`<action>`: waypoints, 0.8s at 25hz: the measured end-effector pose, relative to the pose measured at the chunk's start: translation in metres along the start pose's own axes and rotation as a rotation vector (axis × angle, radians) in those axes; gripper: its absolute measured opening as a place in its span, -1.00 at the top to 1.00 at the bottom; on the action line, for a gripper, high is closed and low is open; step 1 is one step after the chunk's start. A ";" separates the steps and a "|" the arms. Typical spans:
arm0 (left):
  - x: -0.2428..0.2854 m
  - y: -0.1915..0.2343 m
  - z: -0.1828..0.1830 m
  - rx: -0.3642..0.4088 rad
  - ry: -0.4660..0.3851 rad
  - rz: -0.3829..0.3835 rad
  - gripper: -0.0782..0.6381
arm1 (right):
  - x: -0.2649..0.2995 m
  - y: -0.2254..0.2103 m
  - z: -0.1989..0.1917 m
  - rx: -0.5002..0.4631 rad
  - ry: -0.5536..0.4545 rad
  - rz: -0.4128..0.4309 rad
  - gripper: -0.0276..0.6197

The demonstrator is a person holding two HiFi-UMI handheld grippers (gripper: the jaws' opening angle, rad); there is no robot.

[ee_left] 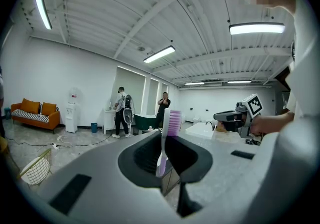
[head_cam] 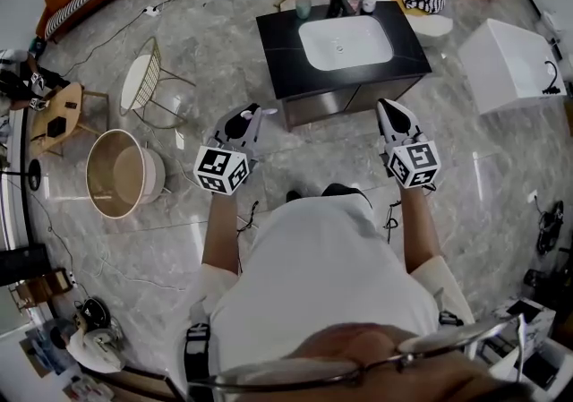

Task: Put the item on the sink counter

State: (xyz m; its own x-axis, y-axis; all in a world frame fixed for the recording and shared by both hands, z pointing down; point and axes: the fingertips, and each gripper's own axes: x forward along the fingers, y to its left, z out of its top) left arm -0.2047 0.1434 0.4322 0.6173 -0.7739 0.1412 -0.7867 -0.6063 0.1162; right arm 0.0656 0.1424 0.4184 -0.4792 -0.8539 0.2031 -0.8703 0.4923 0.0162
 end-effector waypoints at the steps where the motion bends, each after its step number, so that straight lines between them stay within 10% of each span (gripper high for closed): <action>1: -0.001 0.003 -0.002 -0.004 0.004 0.000 0.71 | -0.001 0.002 -0.001 0.002 0.001 -0.002 0.90; 20: 0.054 0.021 -0.015 -0.052 0.050 0.008 0.71 | 0.037 -0.041 -0.017 0.042 0.049 0.002 0.89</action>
State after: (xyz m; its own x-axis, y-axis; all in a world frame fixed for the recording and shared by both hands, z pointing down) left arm -0.1875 0.0919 0.4571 0.6115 -0.7678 0.1909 -0.7911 -0.5889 0.1655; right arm 0.0857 0.0935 0.4419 -0.4753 -0.8433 0.2508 -0.8741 0.4851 -0.0253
